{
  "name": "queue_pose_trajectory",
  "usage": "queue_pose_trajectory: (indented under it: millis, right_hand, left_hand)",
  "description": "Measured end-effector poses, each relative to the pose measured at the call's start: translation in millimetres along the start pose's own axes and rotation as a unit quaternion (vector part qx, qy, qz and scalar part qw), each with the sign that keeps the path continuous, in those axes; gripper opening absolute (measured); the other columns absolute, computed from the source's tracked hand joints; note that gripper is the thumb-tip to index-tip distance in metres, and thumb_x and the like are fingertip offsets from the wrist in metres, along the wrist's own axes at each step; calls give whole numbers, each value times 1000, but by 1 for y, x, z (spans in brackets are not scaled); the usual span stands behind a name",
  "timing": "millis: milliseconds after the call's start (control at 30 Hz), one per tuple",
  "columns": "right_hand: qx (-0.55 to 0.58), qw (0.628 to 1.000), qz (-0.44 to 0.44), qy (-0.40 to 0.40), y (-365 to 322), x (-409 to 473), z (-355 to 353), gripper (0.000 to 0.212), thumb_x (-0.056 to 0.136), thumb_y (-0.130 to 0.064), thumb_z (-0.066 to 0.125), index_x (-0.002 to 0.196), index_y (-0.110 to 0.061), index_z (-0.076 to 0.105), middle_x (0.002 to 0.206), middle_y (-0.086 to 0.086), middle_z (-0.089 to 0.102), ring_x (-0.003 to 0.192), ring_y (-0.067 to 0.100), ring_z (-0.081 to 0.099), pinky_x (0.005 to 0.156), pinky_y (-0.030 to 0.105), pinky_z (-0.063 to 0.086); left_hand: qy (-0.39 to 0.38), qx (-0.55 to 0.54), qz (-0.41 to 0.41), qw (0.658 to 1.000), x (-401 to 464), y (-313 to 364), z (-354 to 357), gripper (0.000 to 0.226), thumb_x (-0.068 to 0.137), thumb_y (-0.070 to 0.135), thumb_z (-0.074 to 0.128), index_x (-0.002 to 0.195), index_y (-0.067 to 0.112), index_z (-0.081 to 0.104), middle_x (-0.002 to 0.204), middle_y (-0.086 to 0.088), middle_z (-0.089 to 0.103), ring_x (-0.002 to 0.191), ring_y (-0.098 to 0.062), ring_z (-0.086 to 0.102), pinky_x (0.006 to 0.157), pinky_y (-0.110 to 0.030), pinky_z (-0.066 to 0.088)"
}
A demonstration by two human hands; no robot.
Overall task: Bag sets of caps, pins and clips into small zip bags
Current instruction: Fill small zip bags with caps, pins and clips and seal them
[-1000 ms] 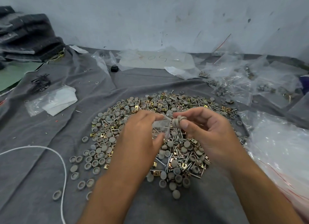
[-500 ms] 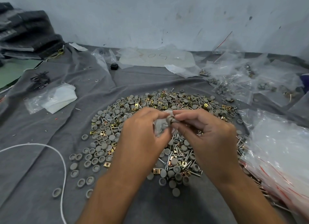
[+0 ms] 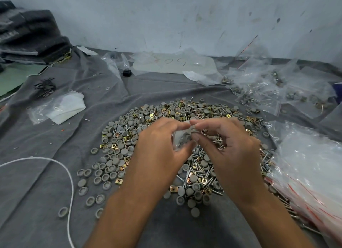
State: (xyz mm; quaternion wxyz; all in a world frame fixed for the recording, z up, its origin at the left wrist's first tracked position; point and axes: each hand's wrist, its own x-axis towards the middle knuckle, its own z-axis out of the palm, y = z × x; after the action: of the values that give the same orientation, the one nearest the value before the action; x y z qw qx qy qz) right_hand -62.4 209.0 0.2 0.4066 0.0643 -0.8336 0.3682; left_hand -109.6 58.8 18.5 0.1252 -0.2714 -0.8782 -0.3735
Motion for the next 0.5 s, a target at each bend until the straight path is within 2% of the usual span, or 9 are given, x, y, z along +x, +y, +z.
queue_pose_trajectory:
  millis: [100,267,400,500]
  right_hand:
    - [-26,1000,-11,-4,-1,0,0,16,86,-19,79,100,-16,74,105,-13,73,96,12,64,80,17,50]
    - [-90,996,-19,-2,1,1,2,11,87,-28,76,96,-23,78,118,-6,65,104,17,49,94,13,32]
    - [-99,994,5,-36,4,-1,0,21,93,-33,67,111,-28,76,126,-3,57,107,14,44,95,7,30]
    - [-98,994,3,-45,6,-1,-2,24,99,-31,64,122,-30,71,122,-3,55,108,16,49,96,12,33]
  left_hand:
    - [-3,-7,10,1000,0,0,1,41,81,47,71,119,32,68,103,23,61,85,15,50,75,-1,38]
    - [14,-37,16,999,0,2,2,36,78,34,70,114,30,70,102,20,63,86,10,56,74,-2,40]
    - [27,-45,15,999,0,1,-1,33,80,33,77,112,33,70,99,21,64,87,12,55,73,-1,40]
    - [40,-58,7,997,0,1,-5,33,79,33,81,110,35,70,96,23,63,85,10,56,69,-2,40]
